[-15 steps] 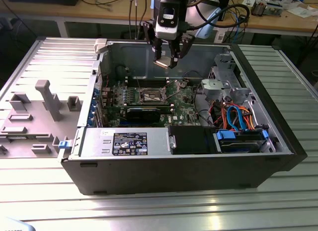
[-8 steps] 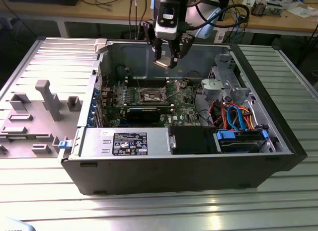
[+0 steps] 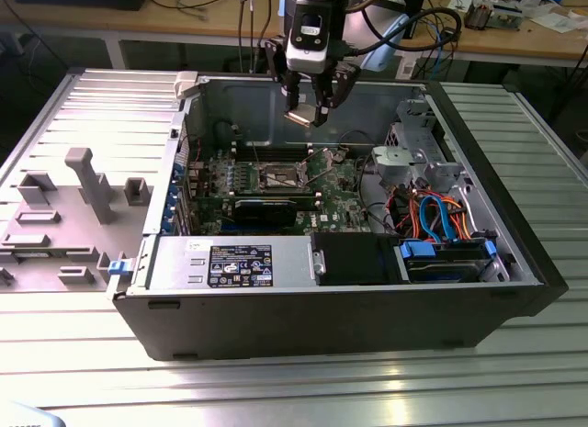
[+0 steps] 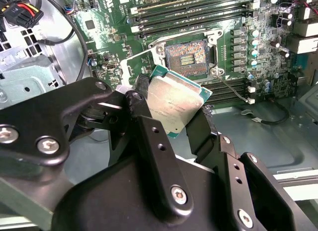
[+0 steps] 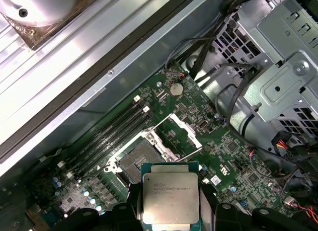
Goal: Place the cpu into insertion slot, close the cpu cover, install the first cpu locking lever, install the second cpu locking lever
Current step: 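Place the cpu into insertion slot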
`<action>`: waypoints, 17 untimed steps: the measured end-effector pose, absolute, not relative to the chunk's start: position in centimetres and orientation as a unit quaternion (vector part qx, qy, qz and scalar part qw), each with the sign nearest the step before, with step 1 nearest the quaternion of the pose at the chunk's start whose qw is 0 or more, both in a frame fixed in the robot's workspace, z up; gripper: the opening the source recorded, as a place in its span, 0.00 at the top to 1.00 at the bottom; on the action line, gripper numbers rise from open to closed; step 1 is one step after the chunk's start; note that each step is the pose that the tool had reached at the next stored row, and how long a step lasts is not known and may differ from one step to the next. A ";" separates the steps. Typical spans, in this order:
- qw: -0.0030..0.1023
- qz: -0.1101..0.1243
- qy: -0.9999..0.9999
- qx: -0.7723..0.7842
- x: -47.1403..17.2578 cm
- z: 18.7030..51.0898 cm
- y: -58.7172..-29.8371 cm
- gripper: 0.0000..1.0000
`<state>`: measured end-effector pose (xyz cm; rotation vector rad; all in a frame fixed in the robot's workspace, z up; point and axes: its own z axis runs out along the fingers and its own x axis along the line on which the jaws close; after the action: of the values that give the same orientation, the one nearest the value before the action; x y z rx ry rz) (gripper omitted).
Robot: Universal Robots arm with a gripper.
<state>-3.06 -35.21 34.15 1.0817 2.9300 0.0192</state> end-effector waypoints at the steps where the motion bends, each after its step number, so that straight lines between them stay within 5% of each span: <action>1: 0.009 0.006 0.938 0.347 -3.1 34.1 -35.2 0.45; 17: 0.009 0.006 0.935 0.354 -3.1 34.1 -35.2 0.45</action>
<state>-3.06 -35.21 34.15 1.1061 2.9207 0.0188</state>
